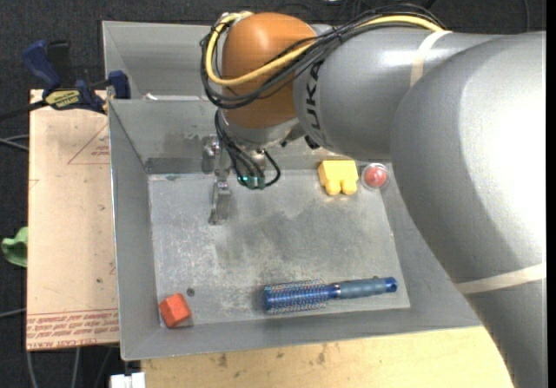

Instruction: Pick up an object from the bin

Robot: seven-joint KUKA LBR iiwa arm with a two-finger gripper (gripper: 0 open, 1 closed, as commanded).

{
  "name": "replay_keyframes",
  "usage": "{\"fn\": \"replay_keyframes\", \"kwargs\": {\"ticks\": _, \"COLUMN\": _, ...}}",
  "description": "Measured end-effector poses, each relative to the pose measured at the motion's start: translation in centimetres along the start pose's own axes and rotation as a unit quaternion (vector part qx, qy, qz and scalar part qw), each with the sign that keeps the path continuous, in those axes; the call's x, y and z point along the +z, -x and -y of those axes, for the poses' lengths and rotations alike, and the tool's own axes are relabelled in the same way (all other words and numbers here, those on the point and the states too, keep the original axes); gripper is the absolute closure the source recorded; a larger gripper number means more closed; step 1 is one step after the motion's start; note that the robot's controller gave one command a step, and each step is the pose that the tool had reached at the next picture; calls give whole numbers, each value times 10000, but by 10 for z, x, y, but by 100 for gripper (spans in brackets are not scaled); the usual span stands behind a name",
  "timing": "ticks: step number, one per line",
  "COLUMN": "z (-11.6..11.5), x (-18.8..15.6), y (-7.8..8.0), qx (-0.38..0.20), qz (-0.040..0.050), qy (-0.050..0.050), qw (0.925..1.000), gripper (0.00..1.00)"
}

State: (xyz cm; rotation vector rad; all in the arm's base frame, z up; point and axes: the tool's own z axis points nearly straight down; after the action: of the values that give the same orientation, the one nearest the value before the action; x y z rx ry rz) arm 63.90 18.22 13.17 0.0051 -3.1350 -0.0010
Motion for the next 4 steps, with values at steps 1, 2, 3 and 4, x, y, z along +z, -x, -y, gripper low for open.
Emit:
{"fn": "replay_keyframes", "kwargs": {"ticks": 1, "z": 67, "x": -7, "y": -53, "qx": 42, "qz": 15, "qy": -16, "qw": 10000, "gripper": 0}}
{"fn": "replay_keyframes", "kwargs": {"ticks": 2, "z": -18, "x": 6, "y": -69, "qx": -1258, "qz": 36, "qy": 10, "qw": 9920, "gripper": 0}}
{"fn": "replay_keyframes", "kwargs": {"ticks": 3, "z": -63, "x": 16, "y": -98, "qx": -1938, "qz": 28, "qy": 4, "qw": 9810, "gripper": 0}}
{"fn": "replay_keyframes", "kwargs": {"ticks": 4, "z": -66, "x": 62, "y": -150, "qx": -2164, "qz": 70, "qy": -3, "qw": 9763, "gripper": 0}}
